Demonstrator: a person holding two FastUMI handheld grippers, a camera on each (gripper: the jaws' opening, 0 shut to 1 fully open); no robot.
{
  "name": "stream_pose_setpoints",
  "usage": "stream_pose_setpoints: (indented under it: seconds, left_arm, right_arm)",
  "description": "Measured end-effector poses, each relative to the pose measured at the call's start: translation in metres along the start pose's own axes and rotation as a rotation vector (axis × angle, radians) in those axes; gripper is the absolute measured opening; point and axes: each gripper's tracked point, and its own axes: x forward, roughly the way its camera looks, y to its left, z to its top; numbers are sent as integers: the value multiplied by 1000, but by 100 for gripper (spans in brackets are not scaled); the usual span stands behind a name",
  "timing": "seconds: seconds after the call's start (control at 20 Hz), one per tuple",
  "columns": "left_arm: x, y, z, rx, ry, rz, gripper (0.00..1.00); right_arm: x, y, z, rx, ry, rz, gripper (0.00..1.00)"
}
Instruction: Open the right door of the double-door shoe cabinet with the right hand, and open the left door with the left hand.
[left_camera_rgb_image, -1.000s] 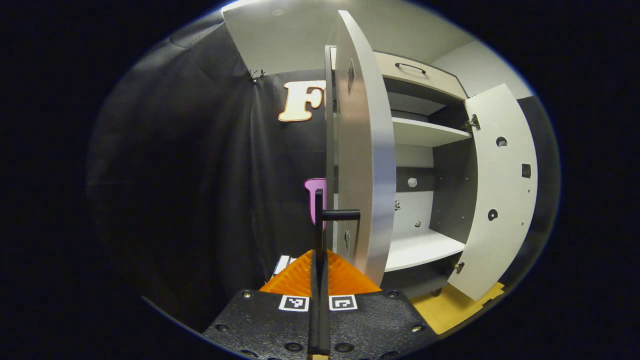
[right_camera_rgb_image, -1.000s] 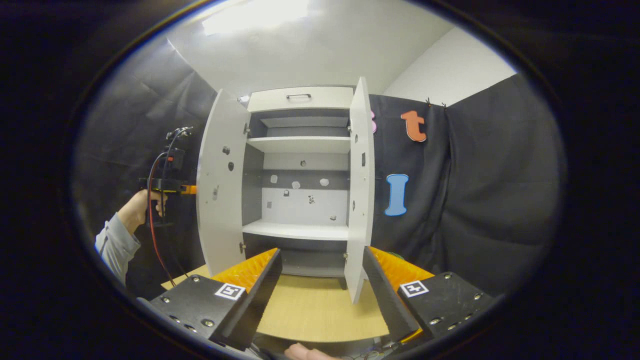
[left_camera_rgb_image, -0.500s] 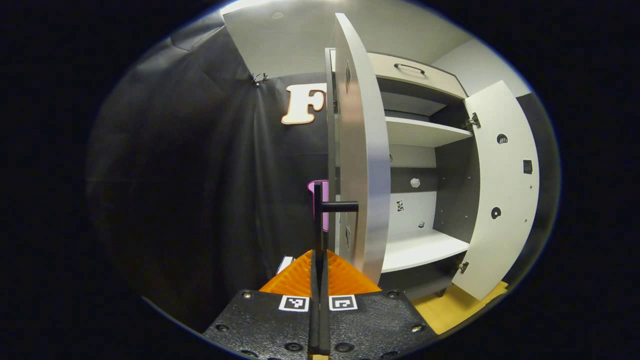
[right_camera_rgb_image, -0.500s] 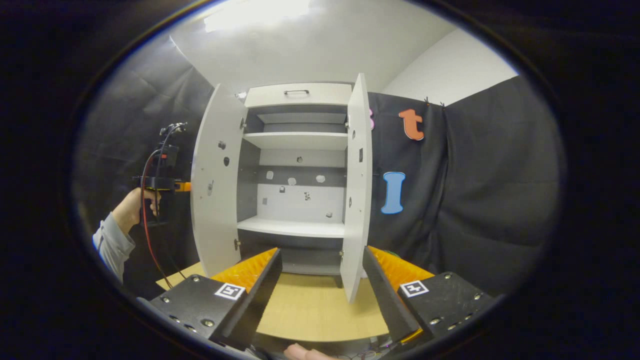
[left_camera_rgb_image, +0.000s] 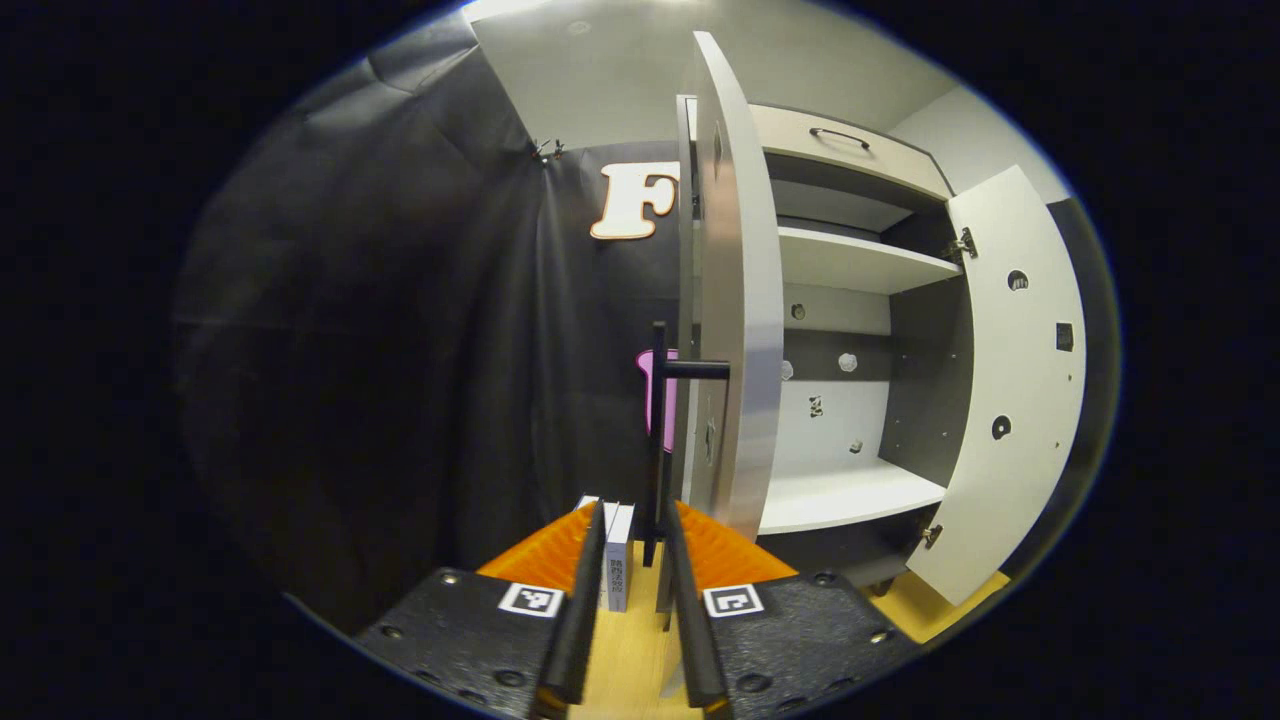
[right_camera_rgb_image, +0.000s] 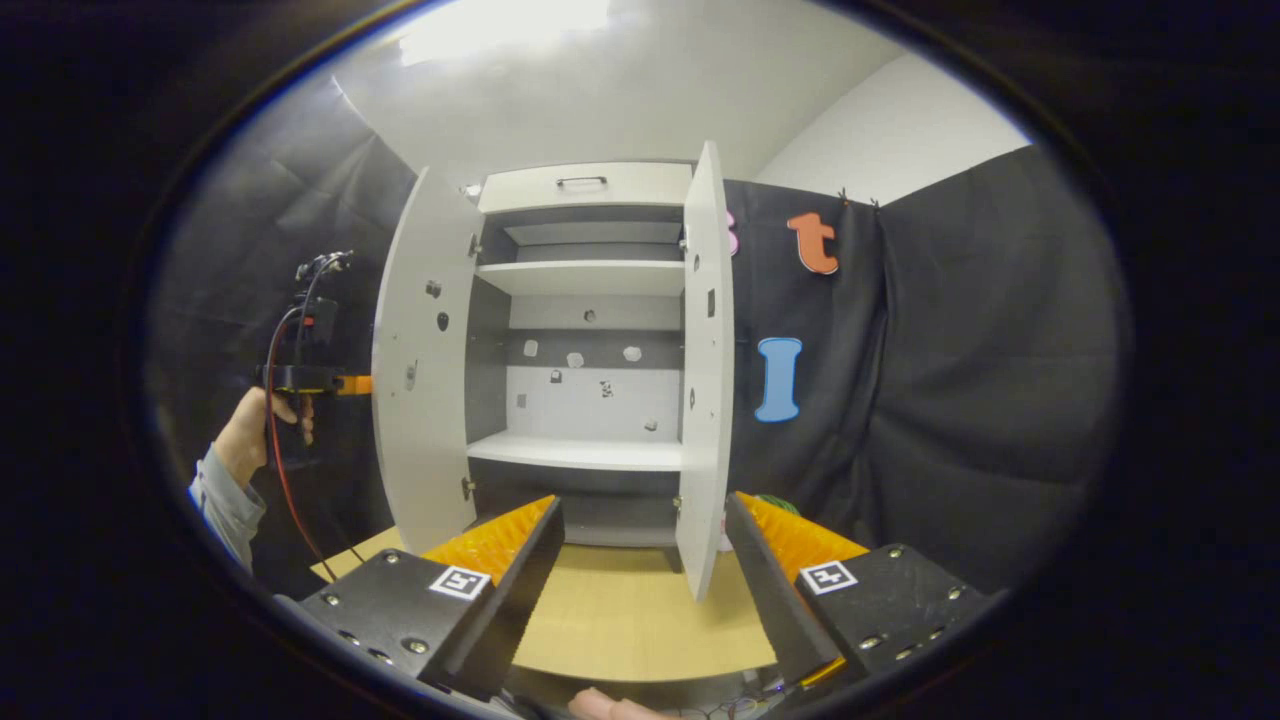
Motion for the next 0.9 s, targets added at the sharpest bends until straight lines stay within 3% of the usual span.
stream_pose_setpoints:
  seconds: [0.15, 0.2, 0.3, 0.75, 0.9]
  left_arm:
    - [-20, 0, -11, 51, 31, 21, 78]
    - [-31, -2, -11, 63, 24, 13, 88]
    - [-49, -9, -11, 66, 4, 0, 98]
    - [-141, -58, 6, 40, -56, -84, 99]
    - [-166, -64, 9, 61, -63, -64, 99]
  right_arm:
    - [3, 4, -3, -12, 8, -2, 97]
    - [4, 6, -5, -16, 10, -1, 97]
    - [6, 9, -7, -22, 13, 1, 97]
    - [1, 17, 3, -1, -7, -2, 97]
    - [-4, 12, 15, -1, -32, -8, 97]
